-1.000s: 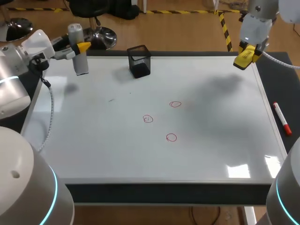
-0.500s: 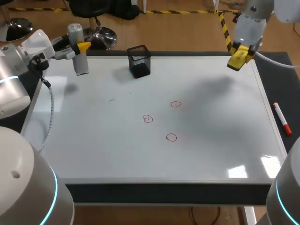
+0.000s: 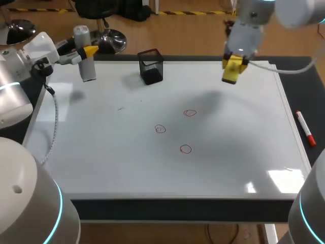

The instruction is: Pick up the inspection probe, press it on each red-marked spot on the whiteboard one by one, put down the probe, pick up the eraser, and wipe off all the red marks.

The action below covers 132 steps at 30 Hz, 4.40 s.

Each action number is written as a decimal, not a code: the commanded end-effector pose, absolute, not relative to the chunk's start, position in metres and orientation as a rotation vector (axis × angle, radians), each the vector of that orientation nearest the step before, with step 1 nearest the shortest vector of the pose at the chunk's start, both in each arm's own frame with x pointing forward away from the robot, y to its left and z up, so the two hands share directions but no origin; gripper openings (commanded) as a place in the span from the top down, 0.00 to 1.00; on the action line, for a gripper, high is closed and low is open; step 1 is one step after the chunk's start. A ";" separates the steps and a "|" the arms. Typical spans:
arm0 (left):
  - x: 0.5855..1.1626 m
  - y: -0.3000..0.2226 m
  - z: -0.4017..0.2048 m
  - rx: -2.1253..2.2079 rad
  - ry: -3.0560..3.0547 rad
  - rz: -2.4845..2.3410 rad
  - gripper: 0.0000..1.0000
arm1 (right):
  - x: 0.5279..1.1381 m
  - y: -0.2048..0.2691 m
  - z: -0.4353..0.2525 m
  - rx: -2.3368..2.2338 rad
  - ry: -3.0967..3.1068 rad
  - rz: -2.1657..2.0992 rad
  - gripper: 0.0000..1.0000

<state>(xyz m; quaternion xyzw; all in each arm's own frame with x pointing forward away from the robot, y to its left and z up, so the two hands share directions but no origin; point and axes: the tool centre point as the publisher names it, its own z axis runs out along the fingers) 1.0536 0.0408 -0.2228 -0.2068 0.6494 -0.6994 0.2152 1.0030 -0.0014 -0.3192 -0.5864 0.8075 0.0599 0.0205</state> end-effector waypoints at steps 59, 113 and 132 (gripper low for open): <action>1.054 0.041 -0.223 -0.572 1.797 -1.940 1.00 | 0.847 0.271 -0.413 -2.293 2.182 0.120 1.00; 1.054 0.041 -0.223 -0.572 1.797 -1.940 1.00 | 0.838 0.191 -0.454 -2.284 2.342 0.077 1.00; 1.054 0.041 -0.223 -0.572 1.797 -1.940 1.00 | 0.877 0.192 -0.358 -2.237 2.218 0.237 1.00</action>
